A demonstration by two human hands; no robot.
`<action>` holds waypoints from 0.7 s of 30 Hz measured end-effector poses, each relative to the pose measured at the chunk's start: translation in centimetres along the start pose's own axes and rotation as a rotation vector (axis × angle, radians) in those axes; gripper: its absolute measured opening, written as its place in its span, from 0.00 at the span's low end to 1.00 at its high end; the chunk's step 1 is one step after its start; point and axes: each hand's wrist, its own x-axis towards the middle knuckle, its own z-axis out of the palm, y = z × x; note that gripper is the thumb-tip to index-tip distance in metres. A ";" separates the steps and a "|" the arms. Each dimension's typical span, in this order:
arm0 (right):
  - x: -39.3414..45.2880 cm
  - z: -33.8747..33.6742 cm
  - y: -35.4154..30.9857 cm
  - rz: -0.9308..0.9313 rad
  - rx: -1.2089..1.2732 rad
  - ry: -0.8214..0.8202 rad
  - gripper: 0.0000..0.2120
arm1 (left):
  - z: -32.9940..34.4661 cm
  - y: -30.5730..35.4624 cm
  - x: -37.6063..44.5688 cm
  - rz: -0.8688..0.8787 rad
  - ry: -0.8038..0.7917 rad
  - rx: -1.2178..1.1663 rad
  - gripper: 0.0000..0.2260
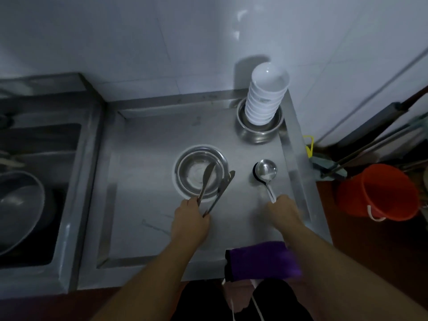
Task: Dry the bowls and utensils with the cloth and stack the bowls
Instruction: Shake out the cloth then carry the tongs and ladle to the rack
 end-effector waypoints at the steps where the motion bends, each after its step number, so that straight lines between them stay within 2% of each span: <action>1: -0.5 -0.5 0.2 -0.036 -0.033 -0.005 0.11 | -0.2 0.1 -0.7 -0.009 0.015 0.005 0.17; 13: -6.4 -4.7 0.9 -0.520 -0.205 -0.144 0.04 | -0.3 1.5 -14.7 -0.221 0.315 -0.119 0.13; 21: -13.0 -3.4 -1.3 -0.822 -0.324 -0.278 0.10 | -1.1 -1.6 -25.0 -0.462 0.523 -0.224 0.11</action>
